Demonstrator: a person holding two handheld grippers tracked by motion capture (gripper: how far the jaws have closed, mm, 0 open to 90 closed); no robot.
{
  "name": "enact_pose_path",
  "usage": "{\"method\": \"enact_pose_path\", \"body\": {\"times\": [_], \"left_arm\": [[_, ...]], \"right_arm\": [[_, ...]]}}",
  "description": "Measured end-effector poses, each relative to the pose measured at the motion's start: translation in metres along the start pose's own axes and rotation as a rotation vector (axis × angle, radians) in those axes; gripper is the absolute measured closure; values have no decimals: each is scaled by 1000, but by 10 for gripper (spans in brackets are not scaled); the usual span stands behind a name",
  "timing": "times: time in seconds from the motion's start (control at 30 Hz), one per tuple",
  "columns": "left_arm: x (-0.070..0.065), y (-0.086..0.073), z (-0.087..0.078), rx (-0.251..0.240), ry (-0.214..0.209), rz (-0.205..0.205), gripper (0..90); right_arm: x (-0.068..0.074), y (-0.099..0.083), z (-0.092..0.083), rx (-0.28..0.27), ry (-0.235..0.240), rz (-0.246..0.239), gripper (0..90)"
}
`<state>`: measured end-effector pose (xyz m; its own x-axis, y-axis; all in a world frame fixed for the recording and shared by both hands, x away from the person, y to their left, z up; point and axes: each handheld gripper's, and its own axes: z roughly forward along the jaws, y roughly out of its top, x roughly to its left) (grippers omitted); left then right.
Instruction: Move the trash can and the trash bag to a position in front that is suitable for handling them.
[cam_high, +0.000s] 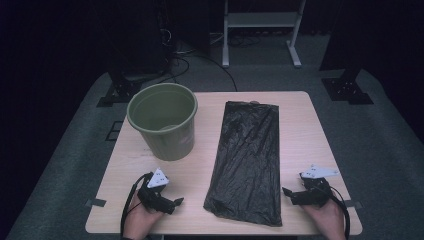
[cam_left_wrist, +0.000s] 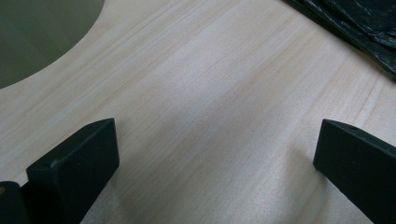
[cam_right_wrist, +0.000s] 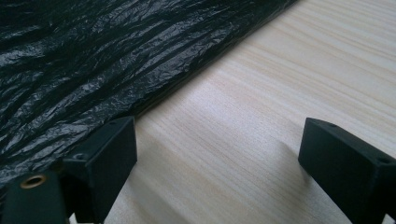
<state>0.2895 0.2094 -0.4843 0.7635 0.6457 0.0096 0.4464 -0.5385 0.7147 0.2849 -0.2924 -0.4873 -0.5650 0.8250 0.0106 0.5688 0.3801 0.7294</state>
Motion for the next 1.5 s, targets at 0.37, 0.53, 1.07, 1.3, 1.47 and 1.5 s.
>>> {"method": "enact_pose_path", "body": {"times": [0.37, 0.53, 1.07, 1.3, 1.47, 1.5], "left_arm": [[0, 0, 0, 0, 0, 0, 0], [0, 0, 0, 0, 0, 0, 0], [-1, 0, 0, 0, 8, -6, 0], [-1, 0, 0, 0, 8, -6, 0], [-1, 0, 0, 0, 6, -4, 0], [-1, 0, 0, 0, 5, -4, 0]], "right_arm": [[0, -4, -9, -39, 1, 2, 484], [2, -2, -9, -33, -16, 1, 574], [14, 20, -2, -64, 83, 61, 570], [23, 25, 9, -18, 102, 37, 519], [28, 25, 13, 13, 78, 13, 591], [28, 25, 13, 18, 71, 3, 629]]}}
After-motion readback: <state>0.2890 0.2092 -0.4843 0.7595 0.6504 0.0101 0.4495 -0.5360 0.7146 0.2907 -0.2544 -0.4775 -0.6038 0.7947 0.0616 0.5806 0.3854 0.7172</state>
